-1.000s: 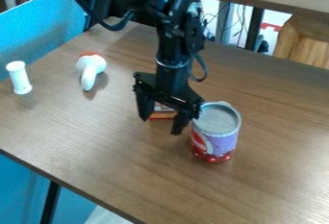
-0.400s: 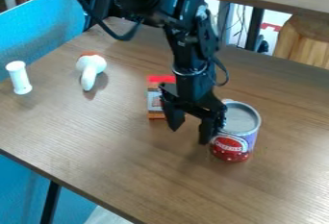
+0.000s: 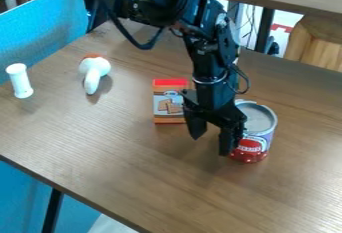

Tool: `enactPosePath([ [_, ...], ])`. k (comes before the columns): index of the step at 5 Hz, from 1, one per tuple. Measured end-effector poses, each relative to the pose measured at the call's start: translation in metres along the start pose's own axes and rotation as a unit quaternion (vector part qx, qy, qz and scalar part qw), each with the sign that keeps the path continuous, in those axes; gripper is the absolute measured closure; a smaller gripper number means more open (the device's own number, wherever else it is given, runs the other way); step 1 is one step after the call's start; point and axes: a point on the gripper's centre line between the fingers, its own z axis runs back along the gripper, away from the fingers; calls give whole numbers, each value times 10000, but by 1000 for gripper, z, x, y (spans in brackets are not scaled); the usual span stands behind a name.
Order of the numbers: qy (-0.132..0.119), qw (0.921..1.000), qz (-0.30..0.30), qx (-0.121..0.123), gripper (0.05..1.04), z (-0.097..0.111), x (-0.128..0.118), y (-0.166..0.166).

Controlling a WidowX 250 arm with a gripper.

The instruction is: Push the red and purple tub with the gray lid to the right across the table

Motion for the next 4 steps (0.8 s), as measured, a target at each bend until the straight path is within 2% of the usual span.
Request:
enactPosePath([
  [3, -147, 9924, -1211, 143, 83, 4, 16, -16],
  [4, -216, 9893, -1440, -1, 83, 5, 17, -20],
])
